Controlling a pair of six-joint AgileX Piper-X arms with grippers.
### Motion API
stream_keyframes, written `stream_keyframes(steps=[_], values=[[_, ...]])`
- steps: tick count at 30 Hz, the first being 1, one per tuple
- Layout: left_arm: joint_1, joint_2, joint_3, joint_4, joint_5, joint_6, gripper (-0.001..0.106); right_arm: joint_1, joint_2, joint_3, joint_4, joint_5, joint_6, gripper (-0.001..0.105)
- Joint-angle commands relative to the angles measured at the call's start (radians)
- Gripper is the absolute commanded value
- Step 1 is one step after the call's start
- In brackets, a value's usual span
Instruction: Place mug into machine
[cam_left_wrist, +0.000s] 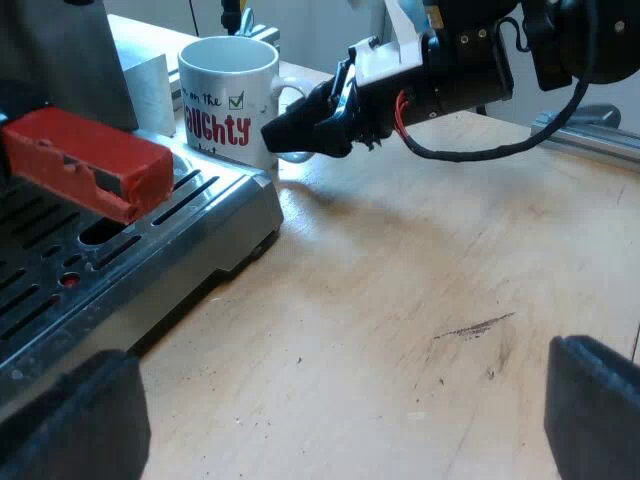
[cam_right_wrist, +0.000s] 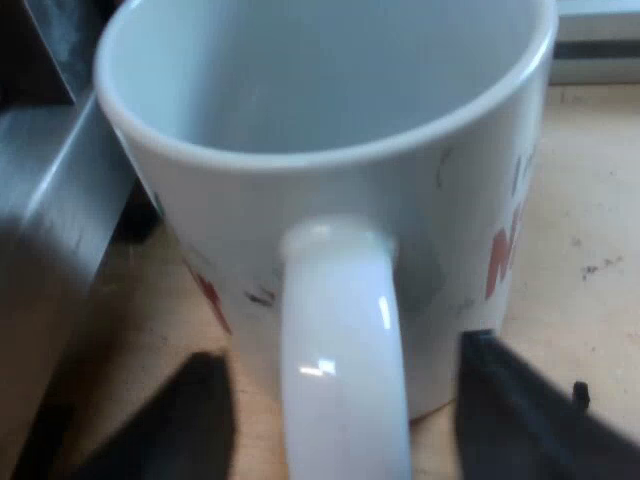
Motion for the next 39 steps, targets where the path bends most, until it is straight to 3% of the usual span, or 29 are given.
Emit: stream_keyframes(steps=[1, 7, 13, 16, 24, 25, 26, 29, 34, 39], values=[[-0.004, 0.004, -0.004, -0.015, 0.005, -0.002, 0.081, 0.002, 0.001, -0.003, -0.006, -0.006, -0.002, 0.002], [-0.004, 0.004, -0.004, -0.021, 0.005, -0.002, 0.081, 0.022, -0.068, 0.020, 0.046, -0.031, -0.007, 0.000], [-0.004, 0.004, -0.004, -0.028, -0.024, -0.002, 0.081, 0.040, -0.242, 0.081, 0.167, -0.031, -0.072, 0.000], [-0.004, 0.004, -0.004, -0.028, -0.066, -0.002, 0.081, 0.057, -0.423, 0.096, 0.344, 0.004, -0.089, 0.000], [-0.004, 0.004, -0.007, -0.028, -0.070, -0.002, 0.081, 0.058, -0.808, 0.096, 0.704, -0.014, -0.115, 0.000], [-0.004, 0.004, -0.007, -0.028, -0.087, -0.002, 0.081, 0.058, -0.877, 0.092, 0.772, -0.031, -0.115, 0.000], [-0.004, 0.004, -0.007, -0.026, -0.176, -0.002, 0.081, 0.058, -0.946, 0.081, 0.858, -0.065, -0.115, 0.000], [-0.004, 0.004, -0.004, -0.028, -0.278, -0.002, 0.081, 0.058, -1.067, 0.040, 1.045, -0.141, -0.115, 0.000], [-0.004, 0.004, -0.001, -0.028, -0.316, -0.002, 0.081, 0.058, -1.180, -0.038, 1.207, -0.212, -0.115, 0.000], [-0.004, 0.029, 0.024, -0.084, -0.363, -0.002, 0.081, 0.058, -1.199, -0.064, 1.227, -0.307, -0.108, 0.000]])
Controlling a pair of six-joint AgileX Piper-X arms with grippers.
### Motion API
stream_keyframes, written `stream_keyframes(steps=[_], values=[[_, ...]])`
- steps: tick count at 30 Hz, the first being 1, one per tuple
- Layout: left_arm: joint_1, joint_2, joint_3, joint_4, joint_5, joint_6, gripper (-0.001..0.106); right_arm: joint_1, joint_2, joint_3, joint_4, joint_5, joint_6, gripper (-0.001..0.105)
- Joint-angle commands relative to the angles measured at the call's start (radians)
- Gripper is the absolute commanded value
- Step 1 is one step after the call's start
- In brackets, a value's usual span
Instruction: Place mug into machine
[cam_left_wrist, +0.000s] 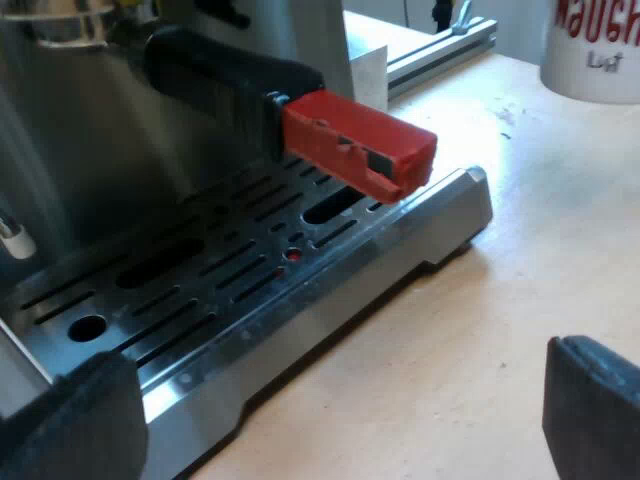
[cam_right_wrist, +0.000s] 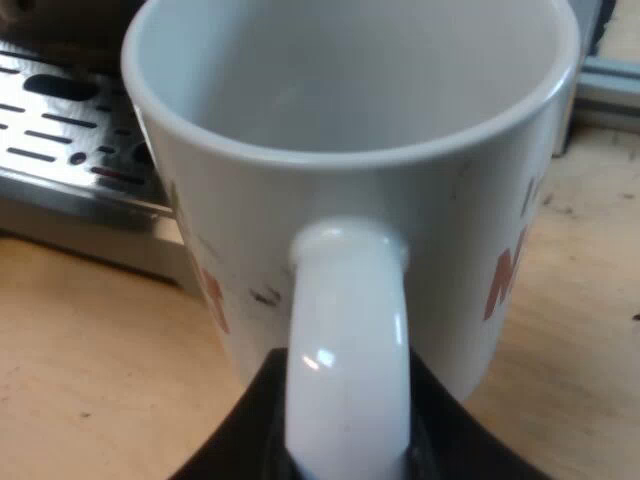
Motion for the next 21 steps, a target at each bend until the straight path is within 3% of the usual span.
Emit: stream_keyframes(steps=[1, 6, 14, 17, 21], values=[[-0.004, 0.035, 0.008, -0.050, -0.077, -0.002, 0.081, 0.003, -0.012, -0.022, -0.020, -0.107, -0.008, 0.000], [-0.004, 0.137, 0.032, -0.152, -0.107, -0.002, 0.081, 0.078, -0.003, -0.022, -0.022, -0.125, -0.008, 0.000], [-0.004, 0.268, 0.047, -0.310, -0.107, -0.002, 0.081, 0.352, 0.032, -0.018, -0.038, 0.140, 0.002, 0.000], [-0.004, 0.268, 0.047, -0.311, -0.107, -0.002, 0.081, 0.458, 0.098, -0.018, -0.114, 0.261, 0.061, 0.000], [-0.004, 0.268, 0.047, -0.309, -0.107, -0.002, 0.081, 0.562, 0.207, -0.018, -0.252, 0.376, 0.064, 0.000]])
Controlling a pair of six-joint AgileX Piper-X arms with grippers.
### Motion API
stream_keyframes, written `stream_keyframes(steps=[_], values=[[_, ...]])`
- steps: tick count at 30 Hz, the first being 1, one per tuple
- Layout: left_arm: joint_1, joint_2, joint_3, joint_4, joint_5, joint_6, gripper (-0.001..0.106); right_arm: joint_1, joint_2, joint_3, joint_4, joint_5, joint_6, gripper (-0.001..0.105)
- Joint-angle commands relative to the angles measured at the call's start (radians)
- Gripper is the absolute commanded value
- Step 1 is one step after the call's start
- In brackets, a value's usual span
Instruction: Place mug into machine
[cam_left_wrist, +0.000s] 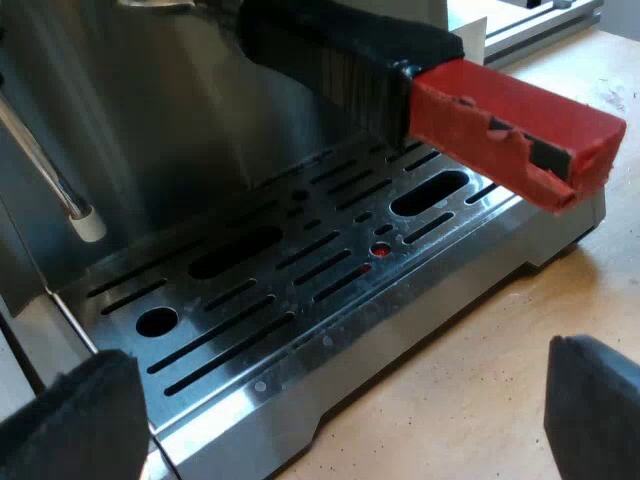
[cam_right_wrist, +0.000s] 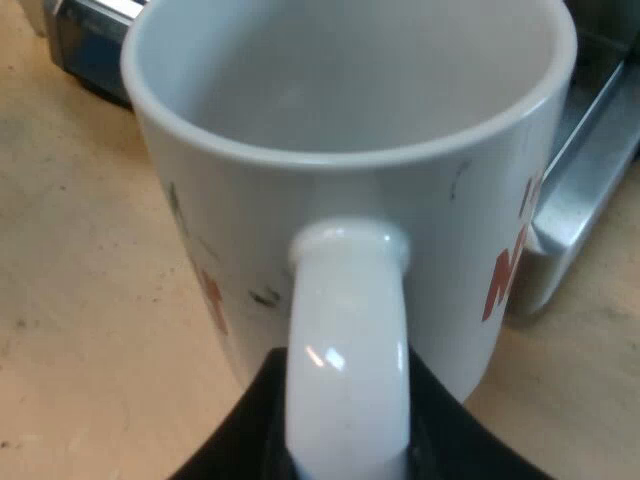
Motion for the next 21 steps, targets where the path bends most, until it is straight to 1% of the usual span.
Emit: stream_keyframes(steps=[1, 4, 5, 6, 8, 12, 14, 17, 21], values=[[-0.004, 0.000, 0.001, -0.016, -0.010, -0.002, 0.081, 0.068, 0.084, -0.018, -0.180, 0.092, 0.007, 0.000], [-0.004, 0.000, 0.001, -0.016, -0.008, -0.002, 0.081, 0.108, 0.205, -0.018, -0.321, 0.127, 0.034, 0.000], [-0.004, 0.000, 0.001, -0.016, -0.001, -0.002, 0.081, 0.113, 0.254, -0.018, -0.379, 0.129, 0.043, 0.000], [-0.004, 0.000, 0.001, -0.016, 0.002, -0.002, 0.081, 0.113, 0.271, -0.018, -0.398, 0.130, 0.045, 0.000], [-0.004, 0.000, 0.001, -0.016, 0.014, -0.002, 0.081, 0.112, 0.369, -0.023, -0.489, 0.135, 0.060, 0.000], [-0.004, 0.000, 0.001, -0.016, 0.013, -0.002, 0.081, 0.112, 0.473, -0.046, -0.584, 0.147, 0.060, 0.000], [-0.004, 0.000, 0.001, -0.016, 0.013, -0.002, 0.081, 0.112, 0.577, -0.082, -0.649, 0.153, 0.060, 0.000], [-0.004, 0.000, 0.001, -0.016, 0.036, -0.002, 0.081, 0.112, 0.658, -0.124, -0.695, 0.168, 0.060, 0.000], [-0.004, 0.000, 0.001, -0.016, 0.038, -0.002, 0.081, 0.112, 0.756, -0.173, -0.745, 0.202, 0.060, 0.000]])
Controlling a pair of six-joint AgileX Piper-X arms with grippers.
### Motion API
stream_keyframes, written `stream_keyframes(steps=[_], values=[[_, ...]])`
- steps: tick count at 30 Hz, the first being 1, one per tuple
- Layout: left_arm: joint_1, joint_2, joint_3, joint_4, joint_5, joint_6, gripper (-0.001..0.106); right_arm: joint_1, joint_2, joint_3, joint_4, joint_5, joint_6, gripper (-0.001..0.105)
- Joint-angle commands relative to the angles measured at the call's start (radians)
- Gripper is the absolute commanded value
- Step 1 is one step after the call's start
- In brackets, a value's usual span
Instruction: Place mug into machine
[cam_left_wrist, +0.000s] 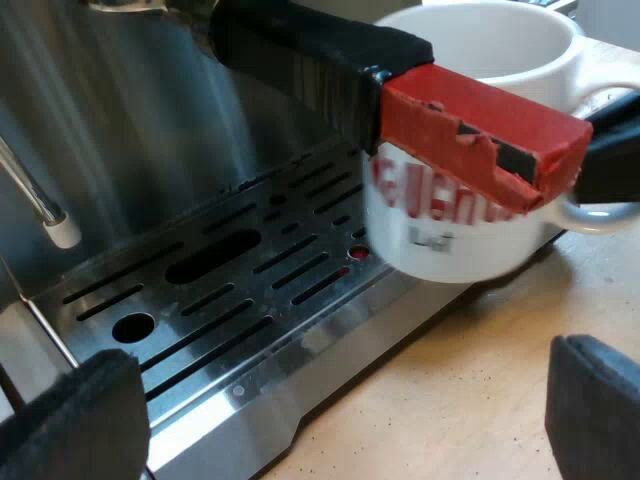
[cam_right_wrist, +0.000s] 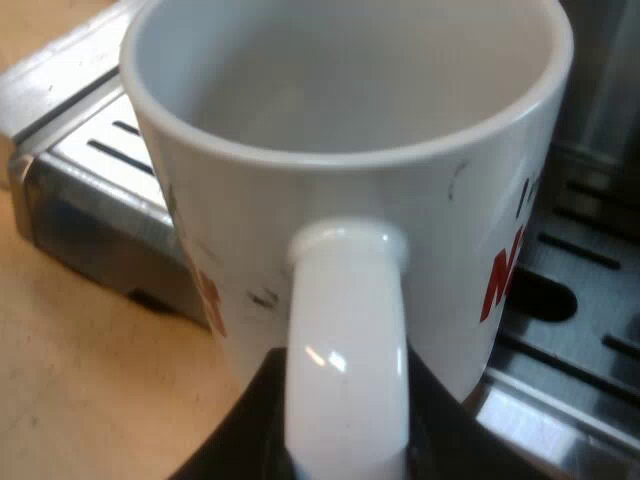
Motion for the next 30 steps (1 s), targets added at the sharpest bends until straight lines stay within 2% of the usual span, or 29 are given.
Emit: stream_keyframes(steps=[1, 10, 14, 16, 19, 21, 24, 26, 27, 30], values=[[-0.004, 0.000, 0.001, -0.016, 0.007, -0.002, 0.081, -0.002, 0.062, -0.057, -0.079, 0.035, 0.000, 0.000], [-0.004, 0.000, 0.001, -0.016, 0.007, -0.002, 0.081, -0.002, 0.236, -0.194, -0.085, 0.040, 0.000, 0.000], [-0.004, 0.000, 0.001, -0.014, 0.007, -0.002, 0.081, -0.002, 0.273, -0.230, -0.085, 0.052, 0.000, 0.000], [-0.004, 0.000, 0.001, -0.013, 0.007, -0.004, 0.081, -0.002, 0.303, -0.255, -0.092, 0.107, 0.002, 0.000], [-0.004, 0.000, 0.001, -0.013, 0.007, -0.005, 0.081, -0.002, 0.314, -0.259, -0.118, 0.097, 0.028, 0.000], [-0.004, 0.000, 0.001, -0.013, 0.007, -0.005, 0.081, -0.002, 0.313, -0.259, -0.114, 0.097, 0.043, 0.007], [-0.004, 0.000, 0.001, -0.013, 0.007, -0.005, 0.081, -0.002, 0.313, -0.259, -0.107, 0.097, 0.057, 0.029], [-0.004, 0.000, 0.001, -0.013, 0.007, -0.005, 0.081, -0.002, 0.313, -0.259, -0.107, 0.099, 0.057, 0.036], [-0.004, 0.000, 0.001, -0.013, 0.007, -0.005, 0.081, -0.002, 0.311, -0.259, -0.107, 0.107, 0.057, 0.046], [-0.004, 0.000, 0.001, -0.013, 0.007, -0.005, 0.081, 0.012, 0.293, -0.255, -0.101, 0.122, 0.057, 0.050]])
